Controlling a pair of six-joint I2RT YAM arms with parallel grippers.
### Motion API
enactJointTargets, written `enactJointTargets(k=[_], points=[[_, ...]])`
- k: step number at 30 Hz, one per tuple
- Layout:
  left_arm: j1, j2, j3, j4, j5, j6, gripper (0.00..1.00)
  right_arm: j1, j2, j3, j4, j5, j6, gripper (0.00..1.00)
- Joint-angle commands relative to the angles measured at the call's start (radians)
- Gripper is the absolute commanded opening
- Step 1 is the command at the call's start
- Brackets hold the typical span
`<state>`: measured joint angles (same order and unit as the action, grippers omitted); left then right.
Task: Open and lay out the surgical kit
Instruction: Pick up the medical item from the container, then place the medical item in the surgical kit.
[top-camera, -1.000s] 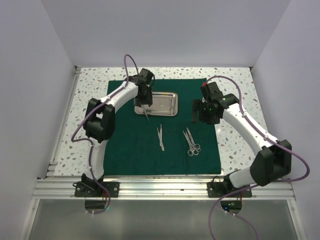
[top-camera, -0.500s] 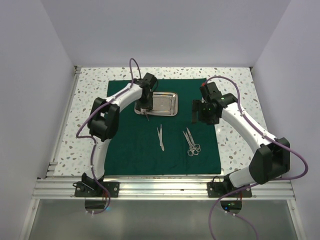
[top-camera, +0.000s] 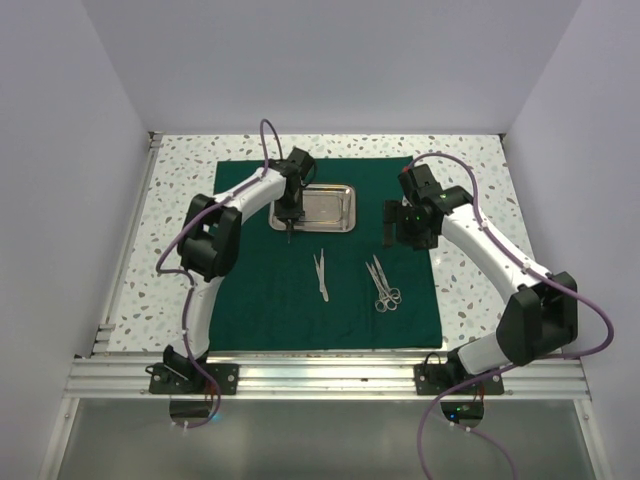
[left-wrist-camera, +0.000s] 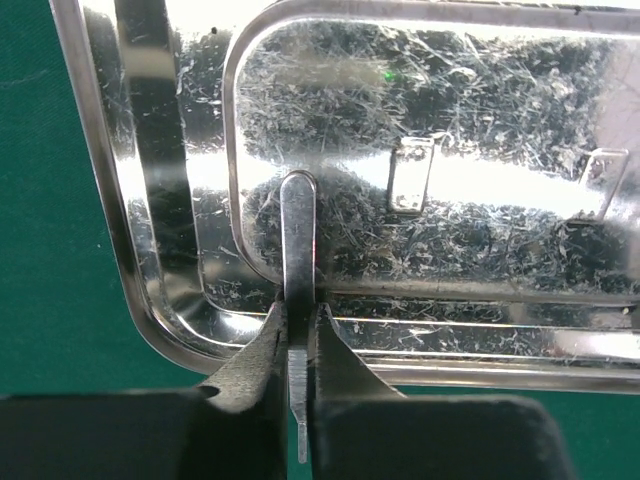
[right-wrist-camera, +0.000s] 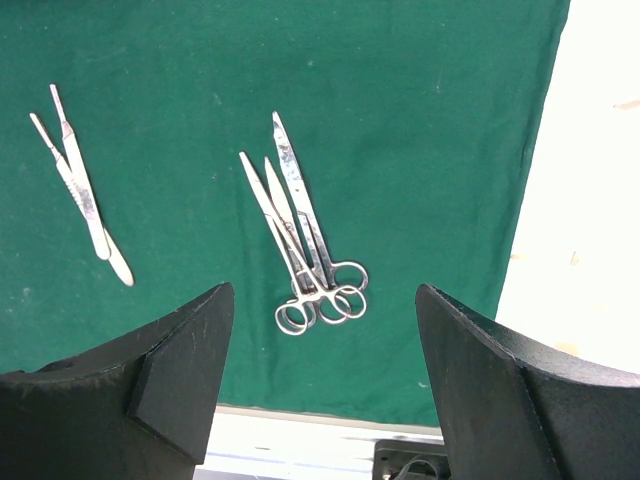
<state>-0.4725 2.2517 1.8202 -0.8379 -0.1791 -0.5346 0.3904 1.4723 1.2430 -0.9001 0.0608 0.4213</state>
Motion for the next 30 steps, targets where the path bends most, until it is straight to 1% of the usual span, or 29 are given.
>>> enactJointTargets(k=[1,8,13,17,19,21,22,23,25,26,30], points=[[0.002,0.02,0.008,-0.003,0.023,-0.005,0.01,-0.007,0.006,0.012,0.015,0.008,-0.016,0.77],[0.003,-0.018,0.085,-0.032,0.055,0.002,0.0,-0.007,0.028,0.05,0.012,-0.007,-0.015,0.77],[-0.006,-0.101,0.071,-0.029,0.075,-0.014,0.0,-0.007,0.031,0.093,-0.014,-0.015,0.002,0.77],[-0.035,-0.196,0.002,-0.004,0.084,-0.051,0.0,-0.005,-0.022,0.084,-0.036,0.01,0.034,0.77],[-0.067,-0.227,-0.034,0.016,0.081,-0.083,0.0,-0.005,-0.055,0.081,-0.049,0.049,0.051,0.77],[-0.093,-0.286,-0.11,0.046,0.064,-0.111,0.0,-0.007,-0.108,0.081,-0.072,0.086,0.069,0.78],[-0.125,-0.309,-0.181,0.071,0.059,-0.129,0.0,-0.007,-0.128,0.081,-0.08,0.096,0.077,0.78],[-0.141,-0.352,-0.215,0.121,0.043,-0.137,0.0,-0.005,-0.17,0.078,-0.092,0.102,0.094,0.78],[-0.184,-0.379,-0.277,0.132,0.021,-0.183,0.0,-0.007,-0.214,0.072,-0.103,0.105,0.109,0.79],[-0.196,-0.389,-0.292,0.132,0.01,-0.2,0.0,-0.007,-0.26,0.067,-0.117,0.103,0.119,0.79],[-0.235,-0.399,-0.369,0.157,0.013,-0.266,0.0,-0.005,-0.36,0.027,-0.137,0.102,0.119,0.81]])
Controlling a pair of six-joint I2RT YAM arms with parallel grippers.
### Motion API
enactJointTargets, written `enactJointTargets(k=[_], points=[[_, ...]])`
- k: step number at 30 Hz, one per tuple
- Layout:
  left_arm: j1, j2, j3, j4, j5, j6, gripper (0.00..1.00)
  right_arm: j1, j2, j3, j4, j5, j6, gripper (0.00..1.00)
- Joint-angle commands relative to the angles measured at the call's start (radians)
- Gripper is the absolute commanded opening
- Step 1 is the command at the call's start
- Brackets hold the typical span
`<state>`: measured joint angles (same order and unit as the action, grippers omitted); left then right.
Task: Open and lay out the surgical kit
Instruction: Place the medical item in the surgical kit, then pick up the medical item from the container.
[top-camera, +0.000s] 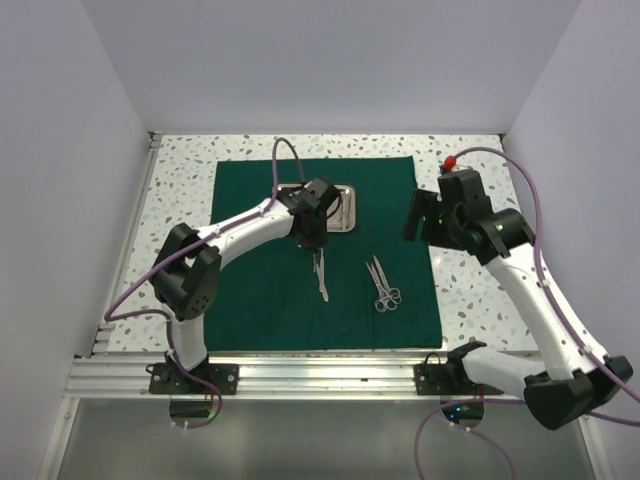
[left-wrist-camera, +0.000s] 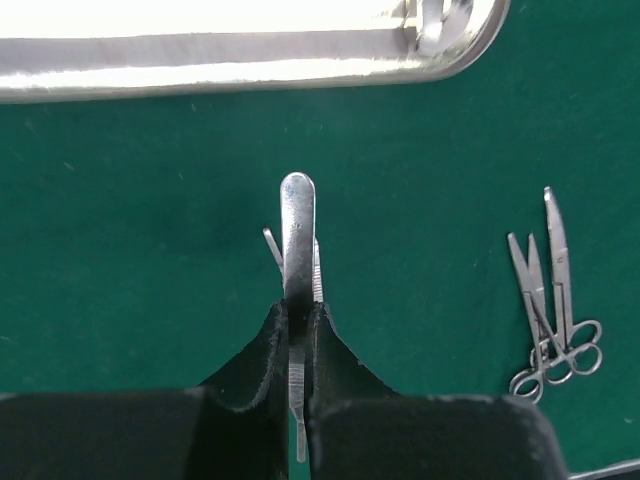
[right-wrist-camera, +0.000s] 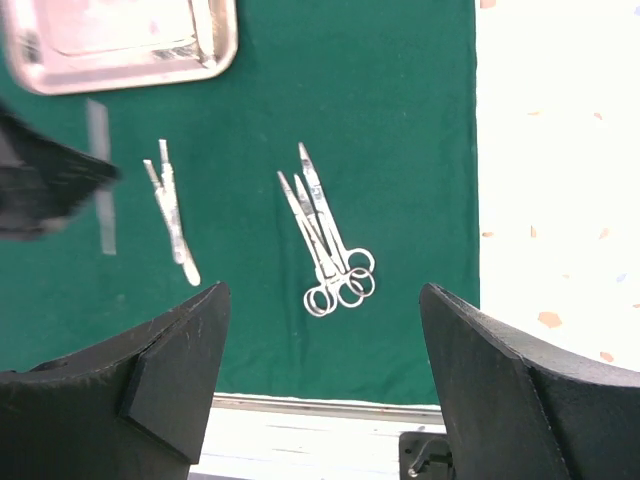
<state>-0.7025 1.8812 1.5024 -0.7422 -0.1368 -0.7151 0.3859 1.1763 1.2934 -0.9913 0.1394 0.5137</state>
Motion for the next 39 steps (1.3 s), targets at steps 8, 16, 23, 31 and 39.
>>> enactJointTargets(k=[8,16,23,31,39], points=[[-0.115,0.05,-0.074,0.047,-0.052,-0.242,0.43,-0.002,-0.158,-0.092,-0.069,-0.109,-0.007,0.82],[-0.192,-0.02,0.001,-0.088,-0.139,-0.346,0.54,-0.001,-0.156,-0.143,0.063,-0.218,0.009,0.82],[-0.161,-0.218,0.033,-0.117,-0.193,-0.245,0.56,0.004,0.081,0.019,0.163,-0.218,-0.017,0.77],[0.044,-0.372,-0.065,-0.103,-0.086,0.031,0.55,0.03,0.518,0.312,0.191,-0.163,-0.061,0.45],[0.097,-0.438,-0.231,-0.022,0.008,0.16,0.52,0.045,0.91,0.654,0.14,-0.141,-0.083,0.09]])
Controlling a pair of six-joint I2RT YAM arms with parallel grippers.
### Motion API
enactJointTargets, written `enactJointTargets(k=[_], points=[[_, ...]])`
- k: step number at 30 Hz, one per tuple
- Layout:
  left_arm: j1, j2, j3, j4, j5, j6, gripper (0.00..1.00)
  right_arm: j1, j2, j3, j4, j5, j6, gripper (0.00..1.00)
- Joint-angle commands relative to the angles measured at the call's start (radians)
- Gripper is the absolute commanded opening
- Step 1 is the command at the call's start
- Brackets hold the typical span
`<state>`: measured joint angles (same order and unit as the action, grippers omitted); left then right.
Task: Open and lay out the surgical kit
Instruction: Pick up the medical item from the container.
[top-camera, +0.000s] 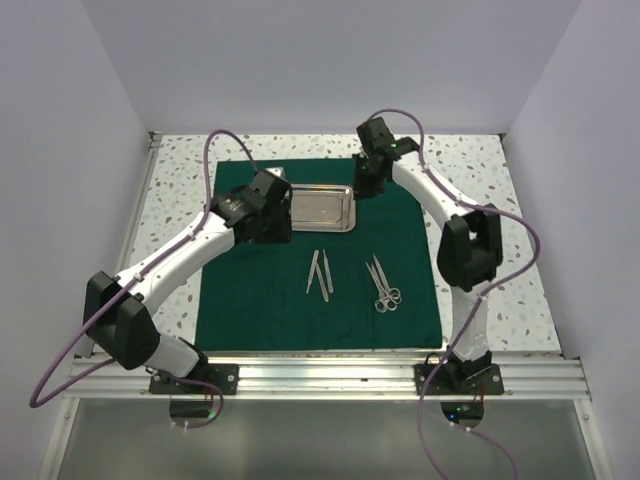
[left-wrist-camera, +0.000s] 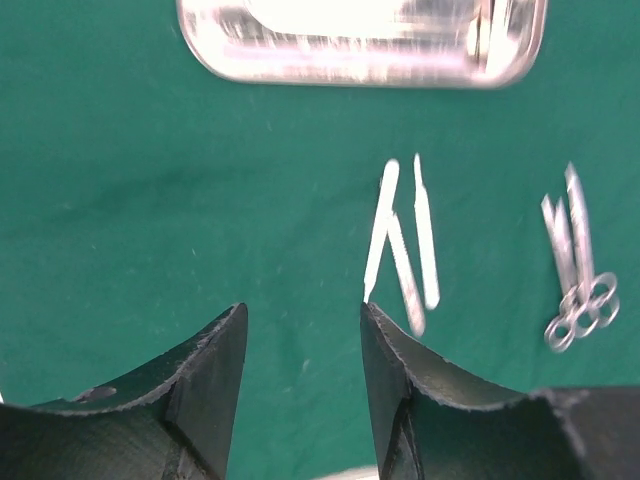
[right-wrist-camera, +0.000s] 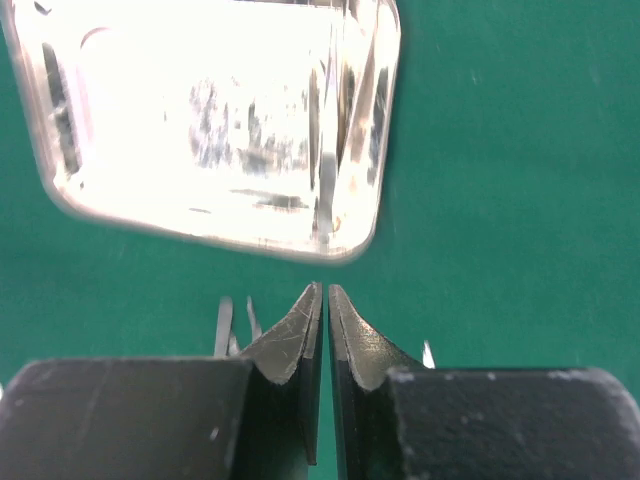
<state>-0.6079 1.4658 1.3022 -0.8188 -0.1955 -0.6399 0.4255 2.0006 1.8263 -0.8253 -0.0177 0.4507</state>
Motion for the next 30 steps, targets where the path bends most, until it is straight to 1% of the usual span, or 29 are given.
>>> enactJointTargets(k=[1,3,4,5,7,8,10,13,16,18,21,22,25,30], points=[[0.002,-0.028,-0.038,0.059,0.085,0.083,0.52,0.007,0.127,0.207,-0.055,0.031,-0.021,0.09],[0.002,-0.036,-0.053,0.066,0.099,0.079,0.52,0.007,0.226,0.298,-0.089,0.03,-0.023,0.1],[0.003,-0.041,-0.054,0.073,0.102,0.077,0.52,0.007,0.253,0.385,-0.116,0.03,-0.029,0.11],[0.005,-0.039,-0.054,0.076,0.099,0.08,0.52,0.007,0.306,0.421,-0.126,0.03,-0.033,0.15],[0.01,-0.024,-0.038,0.084,0.088,0.097,0.52,0.006,0.348,0.502,-0.141,0.036,-0.046,0.21],[0.014,-0.013,-0.031,0.084,0.085,0.101,0.52,0.004,0.366,0.52,-0.144,0.038,-0.049,0.27],[0.034,0.031,0.015,0.054,0.085,0.112,0.51,0.002,0.408,0.55,-0.15,0.045,-0.05,0.32],[0.057,0.068,0.072,0.017,0.08,0.111,0.51,-0.005,0.431,0.544,-0.146,0.061,-0.046,0.36],[0.077,0.073,0.062,0.043,0.116,0.108,0.51,-0.008,0.432,0.501,-0.114,0.068,-0.035,0.36],[0.089,0.093,0.072,0.027,0.114,0.112,0.5,-0.013,0.44,0.492,-0.104,0.052,-0.03,0.36],[0.102,0.122,0.095,0.012,0.113,0.118,0.5,-0.019,0.461,0.498,-0.1,0.042,-0.032,0.35],[0.103,0.128,0.098,0.012,0.114,0.12,0.5,-0.021,0.471,0.501,-0.097,0.041,-0.032,0.32],[0.108,0.149,0.117,0.009,0.125,0.126,0.5,-0.028,0.49,0.508,-0.09,0.032,-0.027,0.29],[0.114,0.176,0.134,-0.003,0.125,0.134,0.49,-0.037,0.518,0.525,-0.086,0.024,-0.02,0.28]])
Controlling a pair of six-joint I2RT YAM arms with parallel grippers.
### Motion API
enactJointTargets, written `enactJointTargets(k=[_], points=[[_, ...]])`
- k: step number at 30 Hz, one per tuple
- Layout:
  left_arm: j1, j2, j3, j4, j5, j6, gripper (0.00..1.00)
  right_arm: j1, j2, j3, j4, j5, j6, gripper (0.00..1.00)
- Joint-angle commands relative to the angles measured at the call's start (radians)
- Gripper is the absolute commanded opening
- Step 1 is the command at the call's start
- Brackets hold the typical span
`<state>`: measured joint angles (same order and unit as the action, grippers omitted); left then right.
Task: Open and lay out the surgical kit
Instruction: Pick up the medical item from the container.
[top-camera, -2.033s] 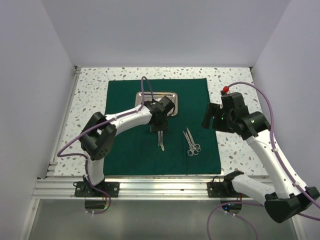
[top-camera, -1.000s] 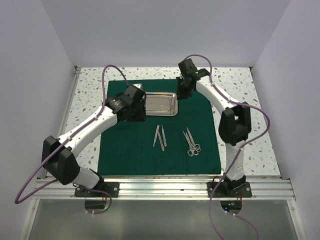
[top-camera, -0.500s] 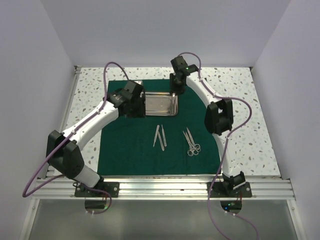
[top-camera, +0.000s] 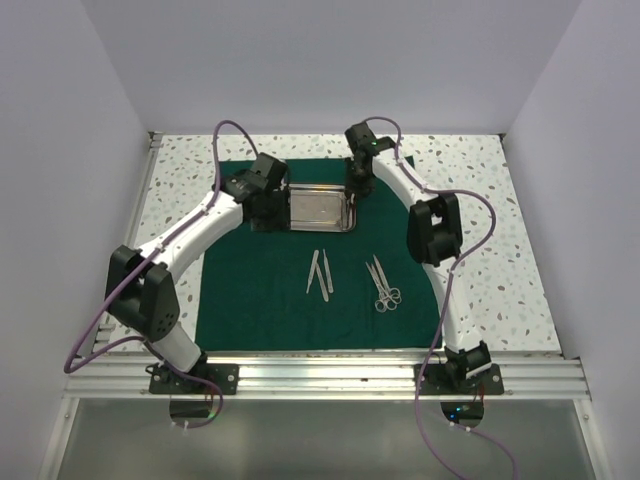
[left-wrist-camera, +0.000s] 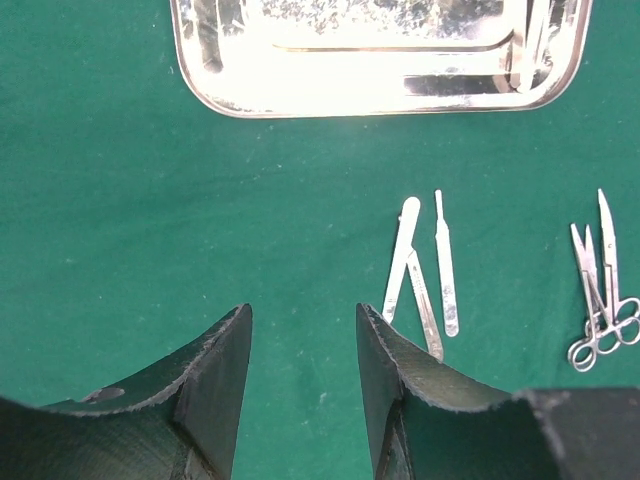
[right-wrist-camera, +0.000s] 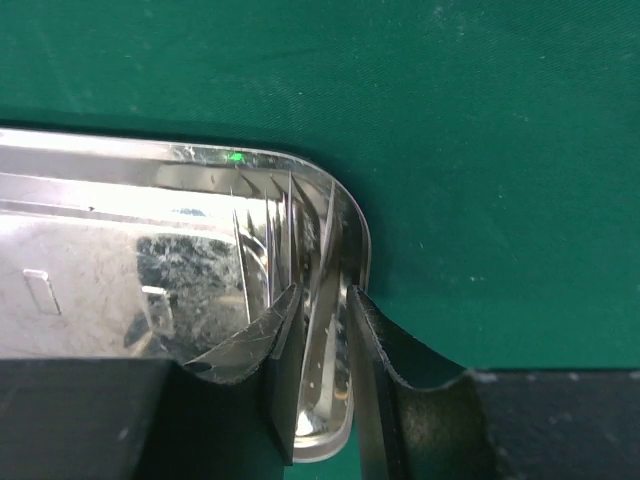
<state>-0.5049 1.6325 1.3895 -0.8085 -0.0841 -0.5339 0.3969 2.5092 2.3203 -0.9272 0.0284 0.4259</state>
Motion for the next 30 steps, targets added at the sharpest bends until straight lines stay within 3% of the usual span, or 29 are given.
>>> enactJointTargets(k=[1,12,20,23,27,30], points=[[0.012,0.01,0.046,-0.014,0.014,0.029,0.49,-0.009,0.016,0.034,0.018,-0.025,0.008,0.28],[0.052,0.021,0.039,-0.014,0.02,0.054,0.49,-0.006,0.083,0.063,0.012,-0.022,0.021,0.23],[0.091,0.047,0.051,-0.015,0.033,0.077,0.49,0.029,0.151,0.137,-0.076,0.111,-0.036,0.19],[0.098,0.061,0.062,-0.017,0.04,0.083,0.48,0.033,0.16,0.133,-0.087,0.145,-0.045,0.15],[0.103,0.076,0.071,-0.018,0.049,0.086,0.48,0.033,0.166,0.136,-0.093,0.162,-0.053,0.0],[0.105,0.084,0.075,-0.017,0.056,0.087,0.48,0.033,0.163,0.133,-0.093,0.157,-0.052,0.0]])
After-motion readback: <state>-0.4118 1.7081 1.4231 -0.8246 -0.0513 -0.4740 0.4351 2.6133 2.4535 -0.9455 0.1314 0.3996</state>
